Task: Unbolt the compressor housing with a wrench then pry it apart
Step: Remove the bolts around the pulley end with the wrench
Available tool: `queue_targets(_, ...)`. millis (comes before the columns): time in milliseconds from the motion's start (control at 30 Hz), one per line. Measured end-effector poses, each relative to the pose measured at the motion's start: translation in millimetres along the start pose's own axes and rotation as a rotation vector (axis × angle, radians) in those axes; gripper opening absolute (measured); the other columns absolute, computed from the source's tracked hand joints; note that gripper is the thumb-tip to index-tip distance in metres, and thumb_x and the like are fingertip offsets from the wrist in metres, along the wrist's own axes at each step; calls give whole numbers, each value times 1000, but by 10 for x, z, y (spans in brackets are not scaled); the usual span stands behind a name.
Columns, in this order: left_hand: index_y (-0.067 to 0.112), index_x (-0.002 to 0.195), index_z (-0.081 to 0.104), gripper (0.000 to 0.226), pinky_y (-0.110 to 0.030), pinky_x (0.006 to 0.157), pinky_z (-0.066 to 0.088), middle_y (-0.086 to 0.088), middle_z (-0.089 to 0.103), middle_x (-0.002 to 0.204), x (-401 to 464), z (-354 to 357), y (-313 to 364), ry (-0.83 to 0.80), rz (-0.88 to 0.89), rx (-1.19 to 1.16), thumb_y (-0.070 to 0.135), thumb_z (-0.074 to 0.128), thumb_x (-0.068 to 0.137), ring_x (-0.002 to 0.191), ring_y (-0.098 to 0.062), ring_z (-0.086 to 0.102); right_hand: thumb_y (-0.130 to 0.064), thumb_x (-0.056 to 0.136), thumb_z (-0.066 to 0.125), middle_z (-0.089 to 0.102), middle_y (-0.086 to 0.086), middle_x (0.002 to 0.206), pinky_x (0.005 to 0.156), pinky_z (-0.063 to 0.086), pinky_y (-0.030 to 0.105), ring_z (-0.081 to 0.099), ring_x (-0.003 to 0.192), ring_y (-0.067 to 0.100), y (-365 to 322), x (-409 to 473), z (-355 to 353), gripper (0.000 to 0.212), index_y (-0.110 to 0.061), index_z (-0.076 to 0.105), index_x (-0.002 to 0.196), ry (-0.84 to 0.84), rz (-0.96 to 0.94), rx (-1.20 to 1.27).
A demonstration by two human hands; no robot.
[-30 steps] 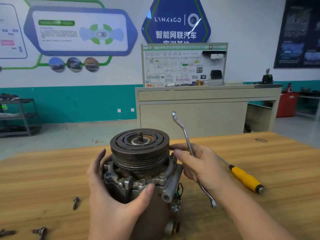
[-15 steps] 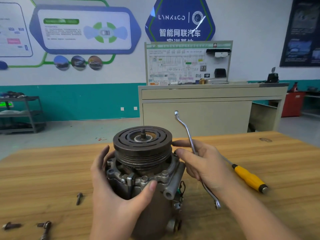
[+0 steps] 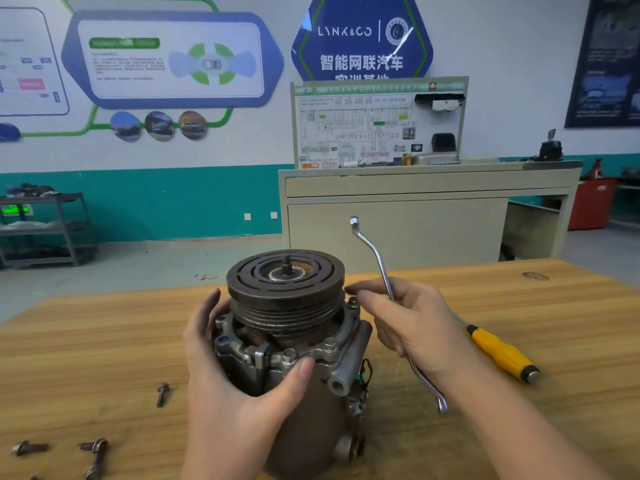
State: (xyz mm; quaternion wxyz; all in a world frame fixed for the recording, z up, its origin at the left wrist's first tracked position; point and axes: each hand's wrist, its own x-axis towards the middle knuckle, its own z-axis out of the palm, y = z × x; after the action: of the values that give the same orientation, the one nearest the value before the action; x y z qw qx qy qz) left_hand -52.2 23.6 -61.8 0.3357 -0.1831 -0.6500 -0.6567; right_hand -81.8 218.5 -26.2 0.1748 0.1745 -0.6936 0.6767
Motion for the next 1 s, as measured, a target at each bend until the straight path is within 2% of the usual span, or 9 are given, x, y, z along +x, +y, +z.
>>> queue_targets(67,60,123,35,97,-18,91,41,31,51,123,-2,3,-1,0,-4,-3,51,80,37,117,5,52,-31,69,73,41,-7,38,39,20,19,28,32,11,3,3,12,13,-28,70,81,-6,10,-31)
queue_targets(167,60,123,35,97,-8,89,42,31,51,123,-1,-4,-1,-2,-9,-2,51,80,37,116,7,52,-27,72,67,39,-4,35,39,22,19,28,30,12,26,3,10,8,-23,70,78,-13,17,-27)
queue_targets(333,56,126,36,99,-22,95,39,25,52,126,-5,-1,6,-7,-9,1,50,81,38,120,2,51,-34,70,71,41,-7,37,38,26,18,33,31,9,14,-2,25,17,-25,68,84,-4,1,-54)
queue_targets(533,53,125,36,96,-5,92,39,29,52,123,2,13,22,-3,-5,-34,47,80,40,119,4,51,-31,77,63,37,-6,35,39,22,20,28,30,11,10,-19,29,12,-23,70,83,22,-6,-7)
queue_targets(633,51,126,37,97,-7,93,40,26,52,125,-1,18,27,-1,-13,-39,46,80,40,119,3,51,-32,71,69,39,-7,38,39,19,21,27,33,13,1,-15,35,9,-26,67,77,15,0,-50)
queue_targets(733,50,127,37,98,-18,96,42,27,51,125,-5,13,26,-4,-23,-25,47,79,39,119,2,51,-24,74,61,36,-5,34,39,22,19,27,29,10,13,-3,8,13,-20,71,80,10,7,1)
queue_targets(833,46,131,36,101,-28,101,38,21,51,129,-8,8,28,-10,-29,0,48,80,39,122,-2,51,-36,70,70,38,-6,36,40,20,22,27,32,12,19,-3,25,16,-27,68,84,5,-5,-32)
queue_targets(900,46,131,36,101,-28,101,38,21,50,129,-7,8,29,-10,-30,3,48,80,40,122,-2,50,-40,68,70,38,-6,36,39,21,21,28,32,12,34,-3,35,16,-29,66,79,-1,2,-55)
queue_targets(1000,51,128,36,98,-27,99,39,23,50,128,-6,13,33,-10,-32,4,48,79,40,121,0,50,-28,75,60,37,-4,33,38,25,19,29,29,10,49,1,17,12,-24,70,81,5,2,-12)
